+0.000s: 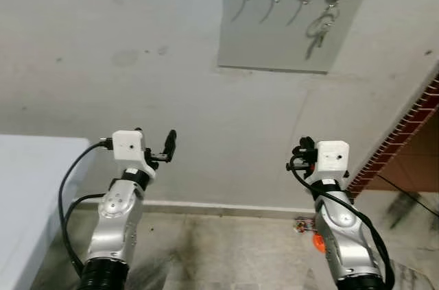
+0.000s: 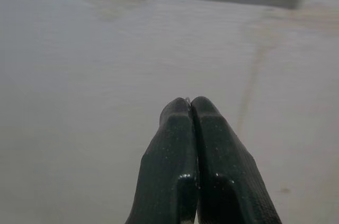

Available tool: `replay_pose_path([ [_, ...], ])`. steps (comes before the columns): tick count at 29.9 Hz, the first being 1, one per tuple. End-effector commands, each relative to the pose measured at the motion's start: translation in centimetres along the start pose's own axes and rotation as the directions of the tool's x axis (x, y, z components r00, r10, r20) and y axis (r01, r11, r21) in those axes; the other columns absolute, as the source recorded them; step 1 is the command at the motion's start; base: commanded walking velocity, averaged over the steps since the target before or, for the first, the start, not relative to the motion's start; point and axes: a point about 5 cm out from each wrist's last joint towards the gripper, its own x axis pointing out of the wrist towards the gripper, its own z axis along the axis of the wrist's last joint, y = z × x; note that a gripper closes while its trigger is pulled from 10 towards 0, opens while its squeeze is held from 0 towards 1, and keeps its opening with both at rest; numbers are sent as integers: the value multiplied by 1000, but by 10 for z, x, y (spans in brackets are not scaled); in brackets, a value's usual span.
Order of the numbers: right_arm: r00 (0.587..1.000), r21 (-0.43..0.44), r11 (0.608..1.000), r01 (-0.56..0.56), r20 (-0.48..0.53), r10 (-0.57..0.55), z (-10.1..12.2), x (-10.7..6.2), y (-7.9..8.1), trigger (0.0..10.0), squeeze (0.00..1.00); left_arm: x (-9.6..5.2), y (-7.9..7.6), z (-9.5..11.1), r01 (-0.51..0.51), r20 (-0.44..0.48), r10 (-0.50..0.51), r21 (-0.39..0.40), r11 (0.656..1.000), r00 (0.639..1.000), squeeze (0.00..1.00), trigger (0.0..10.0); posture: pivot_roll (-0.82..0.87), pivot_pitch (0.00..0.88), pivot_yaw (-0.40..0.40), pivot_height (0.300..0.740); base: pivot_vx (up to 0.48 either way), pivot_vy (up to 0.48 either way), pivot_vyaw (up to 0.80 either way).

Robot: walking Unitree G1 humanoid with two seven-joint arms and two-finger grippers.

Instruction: Hang keys on a hook

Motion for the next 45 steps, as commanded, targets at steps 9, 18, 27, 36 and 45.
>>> replay_pose_path([
  [9,999,-20,1000,-1,36,2,8,0,-6,10000,0,-3,-4,-3,65,-21,-64,43,997,998,0,10000,-15,36,-6,740,0,0,0],
  [18,999,-19,1000,2,33,-2,7,-1,-6,10000,0,-4,-3,-3,81,-23,-80,29,996,997,0,10000,-16,34,-6,740,0,0,0],
  [27,1000,-16,1000,13,27,-13,6,-5,-7,10000,0,-6,-5,-5,85,-36,-85,2,996,996,0,10000,-14,73,-7,740,0,-171,0],
  [36,1000,-13,1000,11,9,-11,3,-9,-6,10000,0,-11,-3,-8,58,-50,-58,4,998,997,0,10000,-12,102,-13,740,0,-403,0],
  [45,1000,-19,1000,2,4,-2,3,-10,-6,10000,0,-9,-4,-9,6,-66,-7,-26,1000,998,0,10000,-9,97,-24,740,0,0,0],
])
